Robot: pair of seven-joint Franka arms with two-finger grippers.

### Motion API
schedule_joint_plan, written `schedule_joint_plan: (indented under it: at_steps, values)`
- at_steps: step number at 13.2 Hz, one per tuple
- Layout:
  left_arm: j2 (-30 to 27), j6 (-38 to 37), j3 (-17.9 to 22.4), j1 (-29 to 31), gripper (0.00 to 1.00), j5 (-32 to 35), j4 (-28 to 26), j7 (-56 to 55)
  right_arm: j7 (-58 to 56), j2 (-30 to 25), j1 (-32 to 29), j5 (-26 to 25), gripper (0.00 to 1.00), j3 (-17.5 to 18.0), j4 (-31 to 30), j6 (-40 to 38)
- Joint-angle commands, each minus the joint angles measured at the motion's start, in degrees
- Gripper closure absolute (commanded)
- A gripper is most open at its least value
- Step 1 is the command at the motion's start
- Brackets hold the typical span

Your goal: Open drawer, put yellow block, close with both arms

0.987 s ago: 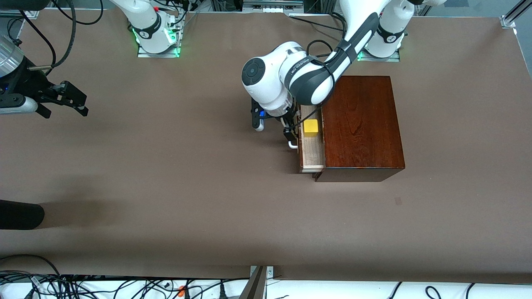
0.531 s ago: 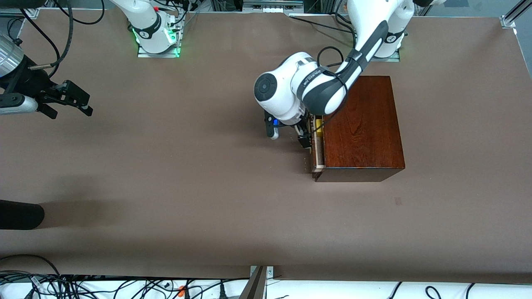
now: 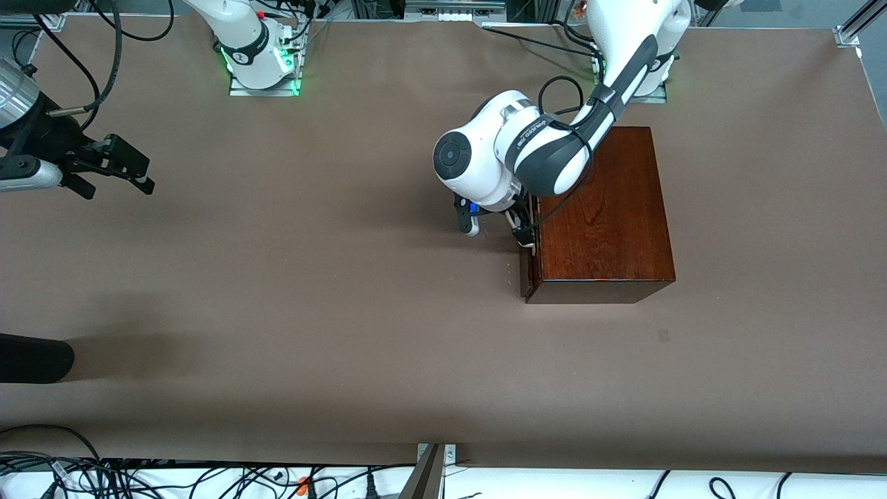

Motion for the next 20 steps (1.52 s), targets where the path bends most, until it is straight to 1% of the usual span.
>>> schedule_joint_plan:
  at_steps: [1, 3, 5, 8, 10, 11, 13, 15, 17, 18, 20]
  values:
    - [-1.5, -0.6, -0.1, -2.5, 0.00, 0.8, -0.4, -7.7, 0.3, 0.8, -0.1, 1.0, 0.00, 0.0, 1.1, 0.0]
    - [-0.9, -0.6, -0.2, -5.6, 0.00, 0.1, 3.2, -18.2, 0.3, 0.8, -0.2, 1.1, 0.00, 0.0, 1.1, 0.0]
    - [-1.2, -0.6, -0.7, -6.8, 0.00, 0.1, 6.1, -29.9, 0.3, 0.8, -0.1, 1.1, 0.00, 0.0, 1.1, 0.0]
    - [-2.3, -1.3, -0.7, -7.0, 0.00, 0.0, 10.8, -37.5, 0.3, 0.8, -0.1, 1.0, 0.00, 0.0, 1.1, 0.0]
    - [-4.8, -1.9, 0.0, -6.7, 0.00, 0.3, 11.7, -41.6, 0.3, 0.9, -0.2, 1.1, 0.00, 0.0, 1.1, 0.0]
    - [-6.0, -3.4, 0.3, -6.0, 0.00, 0.2, 12.0, -43.4, 0.3, 0.9, -0.2, 1.1, 0.00, 0.0, 1.1, 0.0]
    - [-8.6, -5.1, 0.3, -3.5, 0.00, 0.1, 12.1, -44.8, 0.3, 0.8, -0.1, 1.1, 0.00, 0.0, 1.1, 0.0]
    - [-12.0, -5.0, 0.4, 0.1, 0.00, 0.0, 12.1, -47.4, 0.3, 0.8, -0.1, 0.7, 0.00, 0.0, 1.1, 0.0]
    - [-12.8, -4.8, -0.1, 5.5, 0.00, -1.8, 12.1, -56.7, 0.3, 0.9, -0.2, 1.1, 0.00, 0.0, 1.1, 0.0]
    - [-14.1, -4.8, -0.2, 7.6, 0.00, -2.4, 12.1, -60.7, 0.3, 0.9, -0.2, 1.1, 0.00, 0.0, 1.1, 0.0]
    - [-17.4, -5.6, 0.2, 11.7, 0.00, -6.5, 11.8, -62.5, 0.3, 0.9, -0.2, 1.1, 0.00, 0.0, 1.1, 0.0]
